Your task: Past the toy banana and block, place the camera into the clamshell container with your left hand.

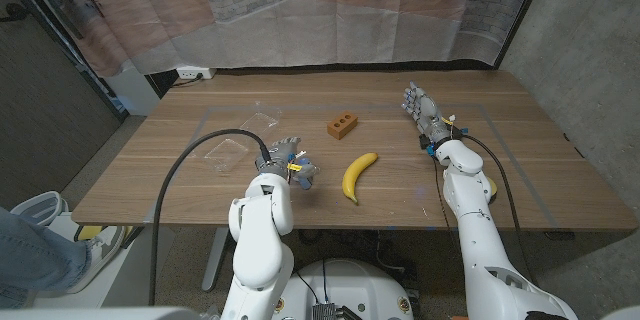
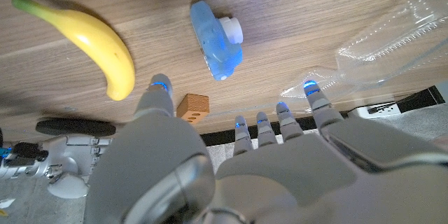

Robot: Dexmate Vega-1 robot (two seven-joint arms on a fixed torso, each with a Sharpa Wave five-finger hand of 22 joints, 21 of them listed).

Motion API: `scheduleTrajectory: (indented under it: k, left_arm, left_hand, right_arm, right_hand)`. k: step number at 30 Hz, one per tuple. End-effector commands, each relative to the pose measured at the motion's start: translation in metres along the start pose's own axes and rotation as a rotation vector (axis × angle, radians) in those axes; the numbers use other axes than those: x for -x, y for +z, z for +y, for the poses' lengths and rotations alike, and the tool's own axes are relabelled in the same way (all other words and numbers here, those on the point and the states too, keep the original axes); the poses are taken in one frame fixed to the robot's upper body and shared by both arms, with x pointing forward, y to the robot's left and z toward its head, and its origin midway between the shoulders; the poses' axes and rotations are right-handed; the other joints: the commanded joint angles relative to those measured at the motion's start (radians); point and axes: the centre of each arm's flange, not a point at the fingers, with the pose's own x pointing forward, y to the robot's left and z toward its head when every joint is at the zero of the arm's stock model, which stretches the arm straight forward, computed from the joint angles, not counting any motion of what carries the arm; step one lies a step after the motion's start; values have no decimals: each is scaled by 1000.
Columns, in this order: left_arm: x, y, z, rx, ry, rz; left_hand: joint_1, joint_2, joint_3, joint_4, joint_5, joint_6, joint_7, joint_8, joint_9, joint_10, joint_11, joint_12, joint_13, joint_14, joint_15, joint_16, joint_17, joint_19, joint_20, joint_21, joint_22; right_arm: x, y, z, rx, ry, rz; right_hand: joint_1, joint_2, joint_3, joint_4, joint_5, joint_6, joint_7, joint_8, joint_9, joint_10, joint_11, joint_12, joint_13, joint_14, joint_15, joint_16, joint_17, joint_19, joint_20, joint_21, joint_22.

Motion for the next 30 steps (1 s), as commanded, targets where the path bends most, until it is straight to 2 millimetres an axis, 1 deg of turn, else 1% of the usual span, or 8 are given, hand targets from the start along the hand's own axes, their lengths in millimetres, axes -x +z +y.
scheduleTrajectory:
  k: [1, 6, 9, 13, 18, 21, 26, 30]
  left_arm:
    - [3, 9, 3, -111, 68, 50]
    - [2, 14, 1, -157, 97, 82]
    - [0, 14, 0, -168, 107, 93]
    - [-3, 14, -2, -174, 113, 103]
    - [-10, 15, -7, -187, 118, 105]
    - [-14, 17, -8, -194, 115, 99]
    - [-20, 19, -11, -196, 108, 86]
    - [-23, 22, -14, -182, 98, 61]
  left_hand:
    - [3, -8, -18, 4, 16, 47, -11, 12, 4, 50, -26, 18, 3, 50, -12, 16, 0, 68, 3, 16, 2]
    - [5, -7, -23, 4, 19, 60, -17, 13, 4, 67, -33, 22, 3, 64, -18, 17, 0, 93, 3, 21, 1]
    - [6, -5, -26, 5, 20, 54, -19, 9, 4, 62, -35, 19, 3, 53, -12, 10, 0, 102, 4, 21, 1]
    - [8, -4, -33, 6, 24, 29, -15, -4, 4, 41, -23, 8, 3, 32, -4, -2, 0, 112, 6, 17, -2]
    - [8, -3, -36, 7, 25, 16, -18, -11, 4, 31, -24, 3, 3, 26, -1, -6, 0, 113, 6, 13, -3]
    - [7, -2, -41, 9, 28, -13, -24, -24, 5, 21, -18, -2, 4, 21, 1, -9, 1, 114, 6, 8, -4]
    - [6, -1, -48, 11, 30, -38, -21, -34, 5, 5, -7, -9, 4, 10, 2, -13, 2, 115, 6, 2, -5]
    - [6, 0, -49, 11, 31, -44, -20, -36, 5, 3, -8, -10, 4, 8, 4, -14, 2, 114, 6, 0, -6]
  right_arm:
    - [1, 0, -1, -5, -4, 0]
    - [0, 1, -2, -4, -5, -1]
    - [0, 1, -3, -3, -6, -2]
    - [0, 3, -3, -3, -8, -4]
    - [0, 5, -3, -1, -8, -9]
    - [-1, 5, -2, -2, -9, -11]
    - [-1, 5, -1, -3, -9, -11]
    - [-1, 4, -1, -6, -10, -9]
  right_hand:
    - [-1, 7, 1, -6, 0, 4, -8, 8, 5, 6, -10, 6, 4, 11, -2, 3, 5, 15, -22, -4, 4]
    - [0, 8, 1, -7, 0, 4, -9, 7, 5, 6, -9, 6, 4, 13, 1, 3, 4, 25, -13, -4, 4]
    - [0, 8, 1, -8, 0, 3, -10, 7, 5, 6, -9, 6, 4, 14, 2, 3, 4, 28, -12, -4, 4]
    - [1, 7, 1, -9, 0, 5, -9, 7, 5, 8, -6, 7, 4, 17, 3, 4, 4, 30, -11, -6, 4]
    - [1, 7, 0, -9, 0, 5, -9, 7, 5, 9, -5, 8, 4, 17, 4, 4, 4, 31, -11, -8, 4]
    - [2, 7, 0, -10, 0, 6, -9, 7, 5, 9, -5, 8, 4, 18, 3, 4, 4, 32, -11, -9, 4]
    - [2, 7, 0, -10, 0, 6, -10, 7, 5, 11, -6, 8, 4, 18, 3, 3, 4, 32, -10, -11, 4]
    - [2, 7, 0, -10, 0, 6, -10, 7, 5, 11, -6, 8, 4, 20, 3, 3, 4, 33, -11, -12, 4]
